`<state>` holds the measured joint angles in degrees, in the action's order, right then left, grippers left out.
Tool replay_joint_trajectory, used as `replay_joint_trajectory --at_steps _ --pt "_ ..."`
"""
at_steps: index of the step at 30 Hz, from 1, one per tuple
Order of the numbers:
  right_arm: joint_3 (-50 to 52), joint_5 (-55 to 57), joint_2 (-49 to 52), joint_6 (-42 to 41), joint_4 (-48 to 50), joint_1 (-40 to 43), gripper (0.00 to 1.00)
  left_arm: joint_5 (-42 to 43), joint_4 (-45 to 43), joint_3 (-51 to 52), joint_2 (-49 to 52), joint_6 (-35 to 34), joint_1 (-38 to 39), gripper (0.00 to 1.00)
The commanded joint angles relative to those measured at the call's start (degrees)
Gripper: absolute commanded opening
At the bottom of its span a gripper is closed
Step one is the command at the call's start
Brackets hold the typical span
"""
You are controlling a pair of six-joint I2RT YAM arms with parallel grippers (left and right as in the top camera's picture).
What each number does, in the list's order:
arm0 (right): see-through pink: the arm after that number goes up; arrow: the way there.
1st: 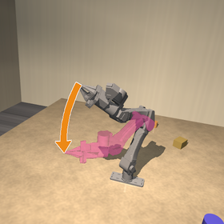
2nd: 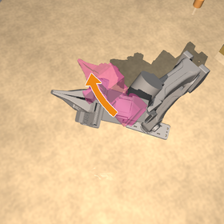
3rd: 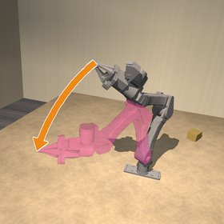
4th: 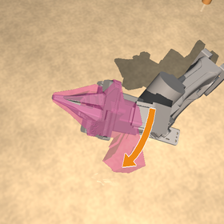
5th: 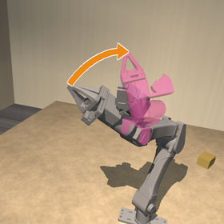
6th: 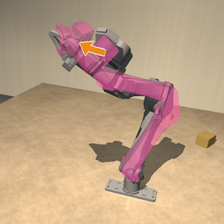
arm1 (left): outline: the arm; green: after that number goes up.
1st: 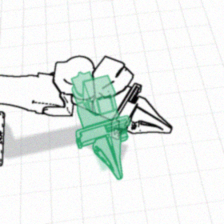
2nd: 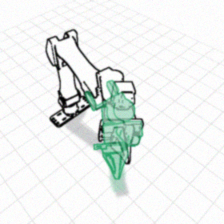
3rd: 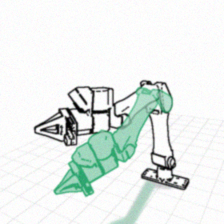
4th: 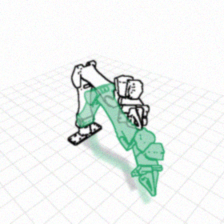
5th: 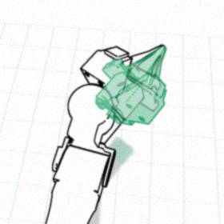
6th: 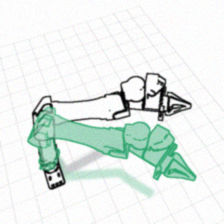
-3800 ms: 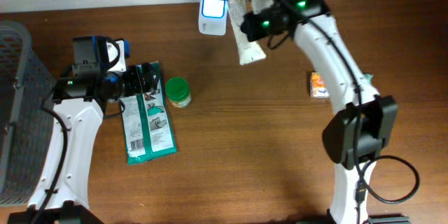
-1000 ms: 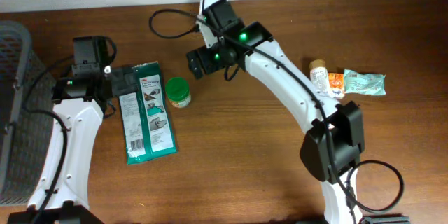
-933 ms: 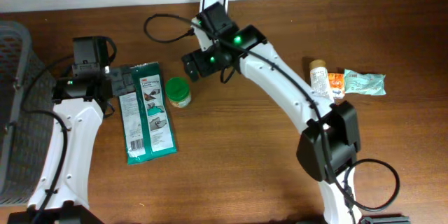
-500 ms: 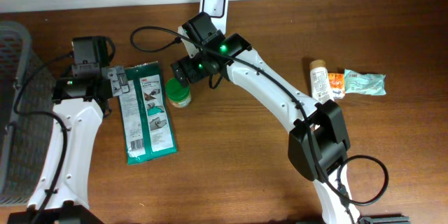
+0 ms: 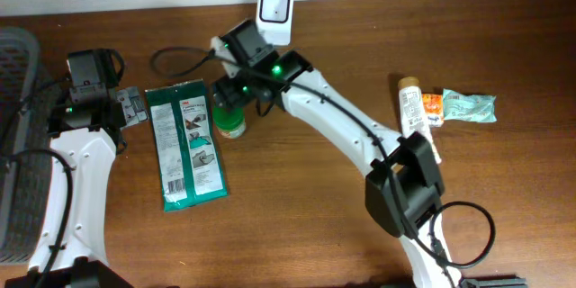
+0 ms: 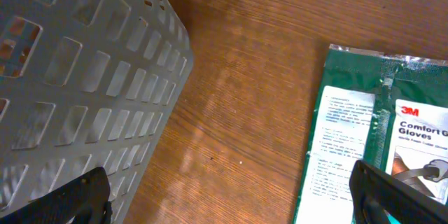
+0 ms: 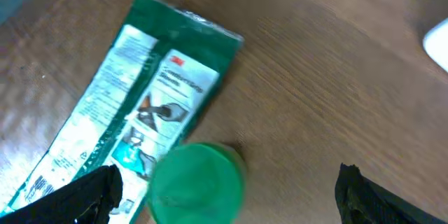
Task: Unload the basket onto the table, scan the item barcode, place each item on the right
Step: 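Move the right gripper to the green-lidded jar and grasp it, then lift the green-lidded jar and hold it under the scanner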
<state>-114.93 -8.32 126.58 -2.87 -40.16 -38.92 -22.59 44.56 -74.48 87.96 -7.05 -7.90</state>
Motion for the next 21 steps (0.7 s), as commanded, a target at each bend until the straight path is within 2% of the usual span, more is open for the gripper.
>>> replay_joint_trajectory --at_steps 1,13,15,18,21 --pt "0.3 1.7 3.2 4.2 1.0 -2.5 0.94 -0.8 0.1 -0.5 -0.2 0.5 -0.2 0.99" --pt "0.3 1.0 6.9 3.3 -0.4 -2.8 0.93 -0.8 0.1 -0.5 -0.2 0.5 -0.2 0.99" --pt "0.3 1.0 7.5 3.2 -0.6 -2.8 0.90 -0.8 0.1 -0.5 -0.2 0.5 -0.2 0.99" --pt "0.3 0.8 7.9 2.2 -1.5 -2.8 0.79 -0.8 0.1 -0.5 -0.2 0.5 -0.2 0.99" --pt "0.3 0.7 7.9 2.2 -1.9 -2.8 0.73 -0.8 0.1 -0.5 -0.2 0.5 -0.2 0.99"
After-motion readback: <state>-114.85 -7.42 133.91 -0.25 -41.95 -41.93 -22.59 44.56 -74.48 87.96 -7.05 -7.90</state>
